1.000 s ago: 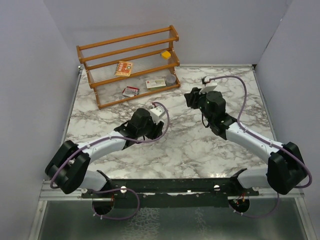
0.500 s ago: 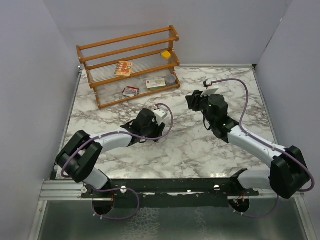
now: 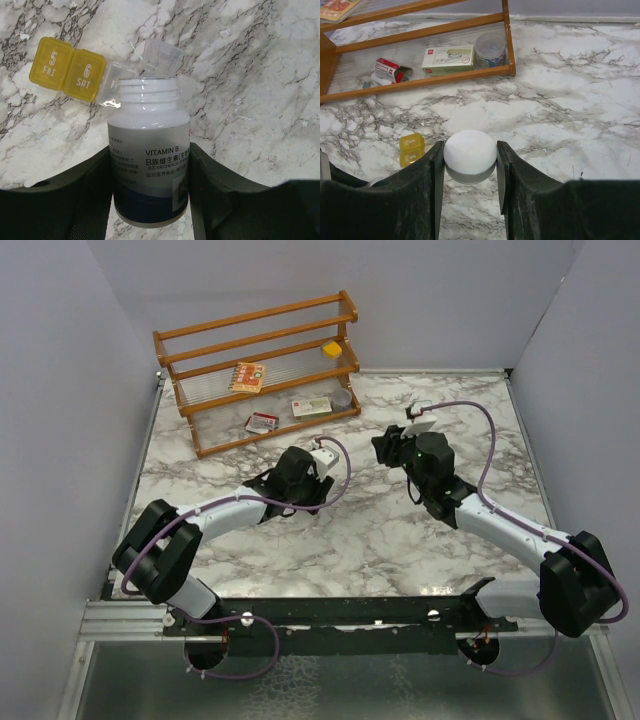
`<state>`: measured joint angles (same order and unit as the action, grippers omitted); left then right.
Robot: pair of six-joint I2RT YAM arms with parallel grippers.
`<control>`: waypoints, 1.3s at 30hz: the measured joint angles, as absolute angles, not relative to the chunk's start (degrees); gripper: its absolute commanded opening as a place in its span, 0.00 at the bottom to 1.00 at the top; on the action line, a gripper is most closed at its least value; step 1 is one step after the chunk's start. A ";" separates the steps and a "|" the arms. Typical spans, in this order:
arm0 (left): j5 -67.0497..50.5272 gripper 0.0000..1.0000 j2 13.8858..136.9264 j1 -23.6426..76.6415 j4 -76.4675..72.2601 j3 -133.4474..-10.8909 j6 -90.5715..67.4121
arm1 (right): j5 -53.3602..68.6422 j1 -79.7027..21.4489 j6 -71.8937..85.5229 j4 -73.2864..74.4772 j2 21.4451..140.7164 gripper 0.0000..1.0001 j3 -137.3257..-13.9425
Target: Sort the pills into containers
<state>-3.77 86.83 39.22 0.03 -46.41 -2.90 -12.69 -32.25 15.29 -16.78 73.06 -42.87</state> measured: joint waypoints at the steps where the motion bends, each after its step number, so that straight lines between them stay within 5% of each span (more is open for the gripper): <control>1: -3.73 0.00 86.80 39.18 0.69 -46.57 -2.81 | -12.67 -32.25 15.38 -16.78 73.06 0.01 -42.68; 39: -1.96 0.00 91.46 39.07 13.23 -53.95 1.45 | -11.20 -32.25 16.93 -19.40 72.01 0.01 -40.73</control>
<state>-1.96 91.46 39.07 13.23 -53.95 1.45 -11.20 -32.25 16.93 -19.40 72.01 -40.73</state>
